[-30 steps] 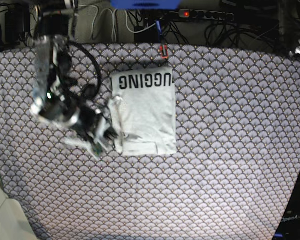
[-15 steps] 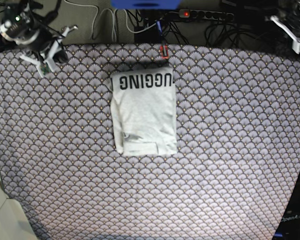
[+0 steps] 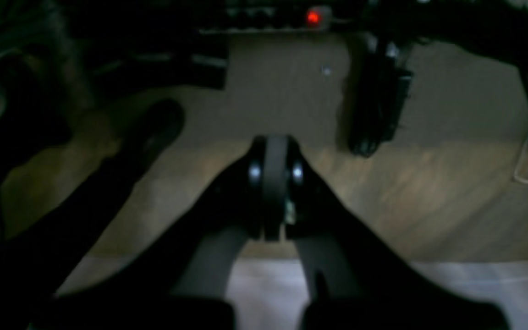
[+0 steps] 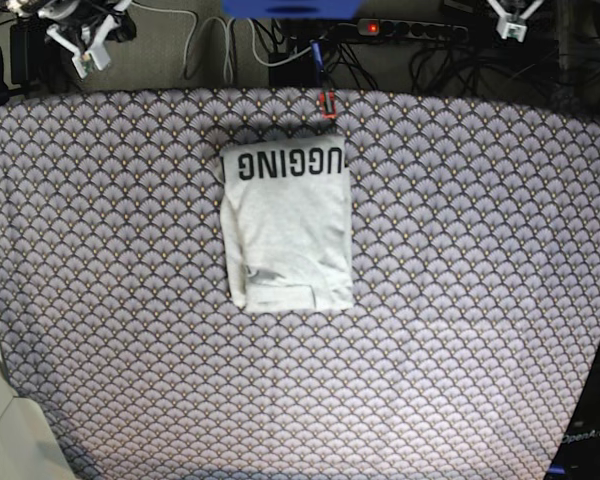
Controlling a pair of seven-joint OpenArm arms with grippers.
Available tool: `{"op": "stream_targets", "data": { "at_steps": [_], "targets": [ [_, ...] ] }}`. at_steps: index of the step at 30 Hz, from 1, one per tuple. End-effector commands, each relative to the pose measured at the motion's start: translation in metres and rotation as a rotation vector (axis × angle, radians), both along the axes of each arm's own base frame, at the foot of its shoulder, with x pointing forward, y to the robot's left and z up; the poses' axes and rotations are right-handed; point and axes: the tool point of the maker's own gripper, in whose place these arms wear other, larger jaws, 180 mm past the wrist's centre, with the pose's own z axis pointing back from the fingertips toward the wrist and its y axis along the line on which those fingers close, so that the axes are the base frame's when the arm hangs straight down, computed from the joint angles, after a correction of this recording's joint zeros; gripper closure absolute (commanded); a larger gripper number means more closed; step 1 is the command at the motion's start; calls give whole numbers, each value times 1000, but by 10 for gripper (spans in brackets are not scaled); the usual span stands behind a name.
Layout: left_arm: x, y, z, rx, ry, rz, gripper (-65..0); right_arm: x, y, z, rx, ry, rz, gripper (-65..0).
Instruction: Fold the T-shirt properly
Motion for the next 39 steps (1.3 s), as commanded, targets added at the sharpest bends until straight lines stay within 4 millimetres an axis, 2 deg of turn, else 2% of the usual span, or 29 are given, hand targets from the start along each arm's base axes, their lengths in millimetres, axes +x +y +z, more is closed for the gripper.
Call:
{"op": "stream_targets", "data": {
  "at_steps": [1,3,6,8,11,13,15,17,19,20,25,29,32,33,34,39],
  "targets": [
    [5,3,-3,4,-14,-6,-3,-1,-7,-5,7,-8,-12,0],
    [10,-8,-20,-29,-14,4,-3,-11,-16,-32,47,20,-76,0],
    [10,-34,-54,-92,38,-7,-3,-15,-25,-87,120,78,-190,0],
    [3,-39,-74,-80,89,6,-3,-21,-33,-120,155,120,-289,0],
    [4,-38,-89,-14,72,-23,-3,-26,-35,-149,184,129,-418,0],
    [5,-50,-95,12,50,-73,-3,-25,-31,-157,191,96,-458,0],
    [7,-54,-100,63,53,-101,-3,-24,-21,-160,200,80,-431,0],
    [14,-60,-104,100,65,-93,-3,-30,-23,-172,70,100,-380,0],
    [20,-71,-107,115,70,-84,-3,-34,-45,-179,-115,100,-341,0],
    [22,-76,-108,117,68,-82,-3,-36,-49,-182,-189,100,-332,0],
    [36,-88,-108,154,41,-40,-3,-25,-43,-188,-428,65,-247,0],
    [37,-80,-108,178,37,62,-3,-24,-33,-188,-494,54,-227,0],
    [36,-74,-107,188,37,77,-3,-24,-25,-189,-487,55,-223,0],
    [42,-71,-106,192,26,76,-3,-25,-25,-189,-488,56,-223,0],
    [45,-59,-105,211,21,75,-3,-25,-25,-189,-489,56,-223,0],
    [49,-33,-100,251,16,75,-3,-29,-34,-188,-503,62,-234,0]
  ]
}}
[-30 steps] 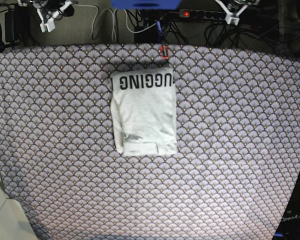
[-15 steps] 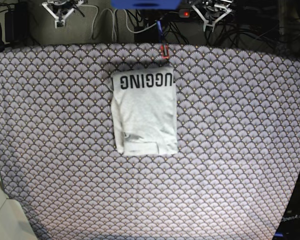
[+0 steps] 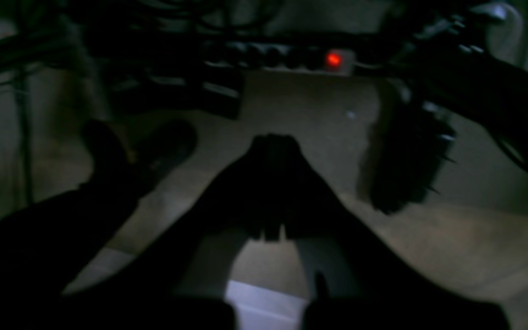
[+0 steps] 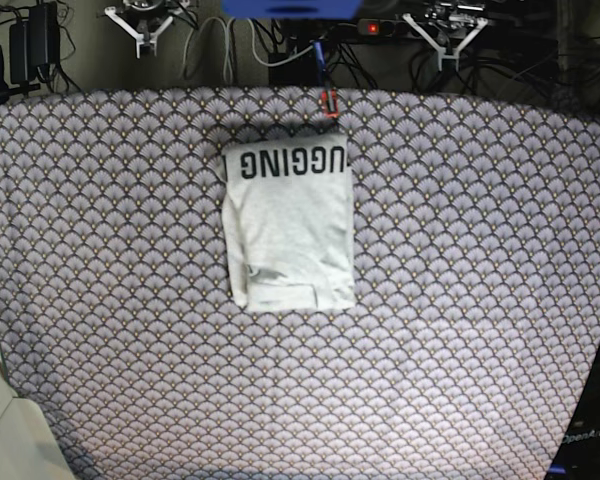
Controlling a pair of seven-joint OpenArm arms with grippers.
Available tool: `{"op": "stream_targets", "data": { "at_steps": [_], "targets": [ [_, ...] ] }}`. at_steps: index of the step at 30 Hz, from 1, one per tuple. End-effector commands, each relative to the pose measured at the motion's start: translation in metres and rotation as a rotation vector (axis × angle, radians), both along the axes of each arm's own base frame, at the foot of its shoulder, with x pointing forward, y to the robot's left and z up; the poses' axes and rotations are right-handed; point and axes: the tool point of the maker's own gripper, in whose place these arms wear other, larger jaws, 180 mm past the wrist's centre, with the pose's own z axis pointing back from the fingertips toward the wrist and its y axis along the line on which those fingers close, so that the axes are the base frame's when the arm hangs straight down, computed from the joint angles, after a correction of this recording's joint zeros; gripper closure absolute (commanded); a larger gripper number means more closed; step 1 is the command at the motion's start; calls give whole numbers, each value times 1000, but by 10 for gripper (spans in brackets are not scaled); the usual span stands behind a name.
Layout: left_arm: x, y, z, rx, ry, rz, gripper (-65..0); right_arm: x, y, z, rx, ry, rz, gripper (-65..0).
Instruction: Fold the T-shirt properly
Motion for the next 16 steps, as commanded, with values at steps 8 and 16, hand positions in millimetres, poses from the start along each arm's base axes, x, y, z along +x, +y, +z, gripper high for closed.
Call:
{"op": "stream_targets", "data": {
  "at_steps": [8,16],
  "targets": [
    [2,4,1,9,-9,1,-3,-13,13,-2,8,12,-10,0],
    [2,5,1,10,-8,-1,-4,-15,21,-3,20,13,-12,0]
  ]
}}
